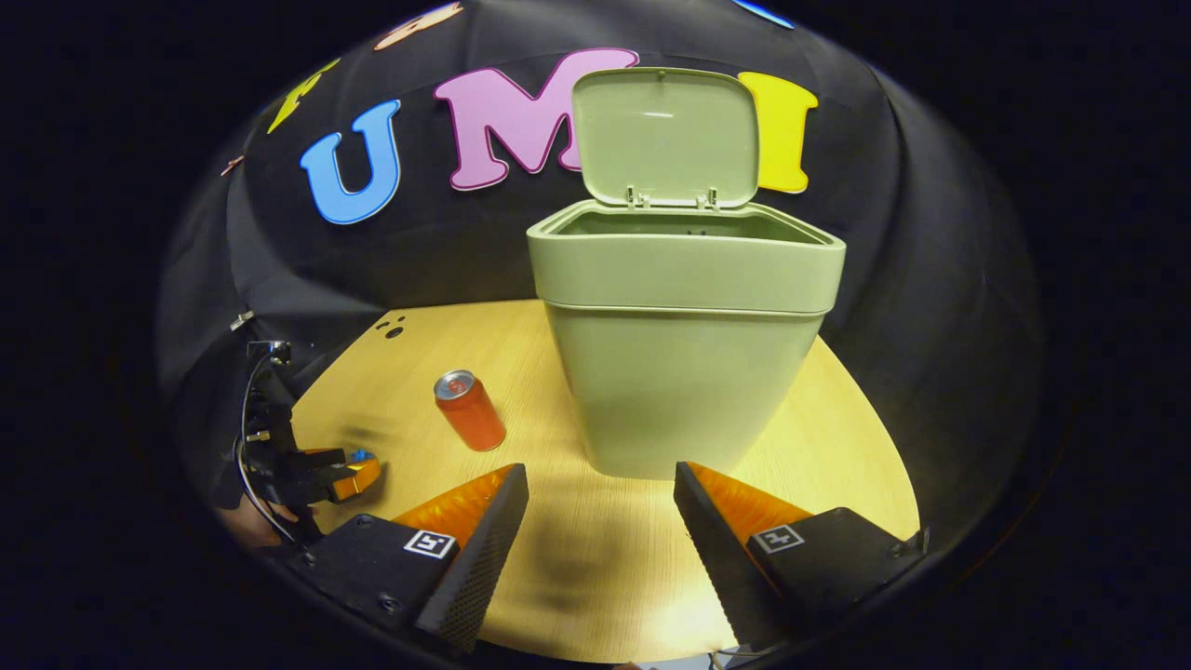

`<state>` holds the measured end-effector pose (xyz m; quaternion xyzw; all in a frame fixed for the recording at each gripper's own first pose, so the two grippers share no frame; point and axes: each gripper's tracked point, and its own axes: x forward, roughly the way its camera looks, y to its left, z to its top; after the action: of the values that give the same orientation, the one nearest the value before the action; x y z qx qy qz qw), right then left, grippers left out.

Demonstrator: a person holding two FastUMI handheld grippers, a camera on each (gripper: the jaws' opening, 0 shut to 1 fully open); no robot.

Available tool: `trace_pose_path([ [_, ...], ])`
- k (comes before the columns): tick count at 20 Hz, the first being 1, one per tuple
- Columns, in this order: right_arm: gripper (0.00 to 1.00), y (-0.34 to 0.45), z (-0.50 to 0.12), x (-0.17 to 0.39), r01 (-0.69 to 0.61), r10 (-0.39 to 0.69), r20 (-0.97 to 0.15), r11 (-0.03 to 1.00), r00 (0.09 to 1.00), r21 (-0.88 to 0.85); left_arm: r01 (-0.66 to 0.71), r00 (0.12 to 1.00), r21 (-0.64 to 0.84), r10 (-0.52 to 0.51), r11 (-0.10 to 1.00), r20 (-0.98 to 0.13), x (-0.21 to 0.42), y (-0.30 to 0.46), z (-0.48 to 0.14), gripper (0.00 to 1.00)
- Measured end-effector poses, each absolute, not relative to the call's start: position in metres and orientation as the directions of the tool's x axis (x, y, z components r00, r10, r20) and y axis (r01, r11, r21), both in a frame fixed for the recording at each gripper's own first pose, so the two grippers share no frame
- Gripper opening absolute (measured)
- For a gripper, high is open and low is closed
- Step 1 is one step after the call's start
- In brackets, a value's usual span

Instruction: Press the lid of the desktop garbage bin to open it, pick up the crumpled paper on the desktop and throw it into the bin, then pick up the pop can on the desktop and drop it into the bin, and finally close the garbage bin lid.

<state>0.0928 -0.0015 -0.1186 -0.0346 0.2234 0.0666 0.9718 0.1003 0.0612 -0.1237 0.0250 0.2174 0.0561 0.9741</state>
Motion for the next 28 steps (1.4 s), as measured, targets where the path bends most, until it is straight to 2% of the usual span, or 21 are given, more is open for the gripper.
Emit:
trace_pose_path([
  [5,0.99,0.001,-0.126,0.095,-0.151,0.127,-0.45,0.988,0.884,-0.017,-0.113,0.894,0.069,0.132,0.991,-0.427,0.104,0.061,-0.127,0.96],
  [8,0.99,0.007,-0.136,0.091,-0.172,0.149,-0.475,0.985,0.868,-0.005,-0.1,0.896,0.046,0.11,0.994,-0.43,0.106,0.056,-0.128,0.89],
  [10,0.99,0.005,-0.137,0.093,-0.171,0.145,-0.471,0.985,0.87,-0.011,-0.105,0.892,0.026,0.106,0.994,-0.44,0.107,0.052,-0.131,0.7],
  [11,0.99,0.005,-0.136,0.095,-0.168,0.147,-0.468,0.986,0.871,-0.003,-0.104,0.889,0.024,0.104,0.994,-0.447,0.106,0.051,-0.132,0.7],
  [13,0.99,0.004,-0.139,0.094,-0.163,0.151,-0.469,0.986,0.87,0.015,-0.093,0.886,0.033,0.098,0.995,-0.452,0.103,0.049,-0.131,0.62],
  [15,0.99,0.004,-0.144,0.091,-0.162,0.154,-0.479,0.987,0.864,0.027,-0.086,0.883,0.041,0.095,0.995,-0.461,0.101,0.049,-0.131,0.37],
  [16,0.99,0.003,-0.147,0.089,-0.162,0.158,-0.484,0.986,0.861,0.033,-0.082,0.882,0.045,0.093,0.996,-0.462,0.101,0.049,-0.13,0.34],
  [17,0.99,0.004,-0.149,0.087,-0.165,0.163,-0.487,0.985,0.858,0.039,-0.078,0.88,0.048,0.091,0.996,-0.465,0.1,0.049,-0.131,0.37],
  [19,0.99,0.005,-0.15,0.083,-0.175,0.175,-0.489,0.984,0.855,0.046,-0.065,0.883,0.044,0.078,0.997,-0.462,0.099,0.044,-0.128,0.34],
  [20,0.99,0.005,-0.15,0.083,-0.18,0.18,-0.487,0.983,0.855,0.048,-0.061,0.888,0.042,0.073,0.997,-0.453,0.1,0.042,-0.123,0.29],
  [21,0.99,0.007,-0.15,0.082,-0.184,0.184,-0.484,0.982,0.855,0.049,-0.065,0.897,0.046,0.079,0.997,-0.434,0.1,0.041,-0.117,0.33],
  [24,0.99,0.006,-0.149,0.081,-0.191,0.195,-0.477,0.98,0.857,0.057,-0.054,0.927,0.021,0.058,0.998,-0.37,0.102,0.029,-0.09,0.33],
  [26,0.99,0.005,-0.149,0.081,-0.19,0.196,-0.474,0.98,0.858,0.062,-0.039,0.949,-0.002,0.037,0.999,-0.314,0.1,0.02,-0.061,0.29],
  [27,0.99,0.003,-0.15,0.081,-0.187,0.196,-0.474,0.98,0.858,0.066,-0.03,0.957,-0.003,0.028,1.0,-0.289,0.097,0.015,-0.044,0.36],
  [28,0.99,0.002,-0.151,0.079,-0.186,0.197,-0.475,0.98,0.857,0.071,-0.018,0.964,-0.003,0.017,1.0,-0.266,0.093,0.012,-0.029,0.36],
])
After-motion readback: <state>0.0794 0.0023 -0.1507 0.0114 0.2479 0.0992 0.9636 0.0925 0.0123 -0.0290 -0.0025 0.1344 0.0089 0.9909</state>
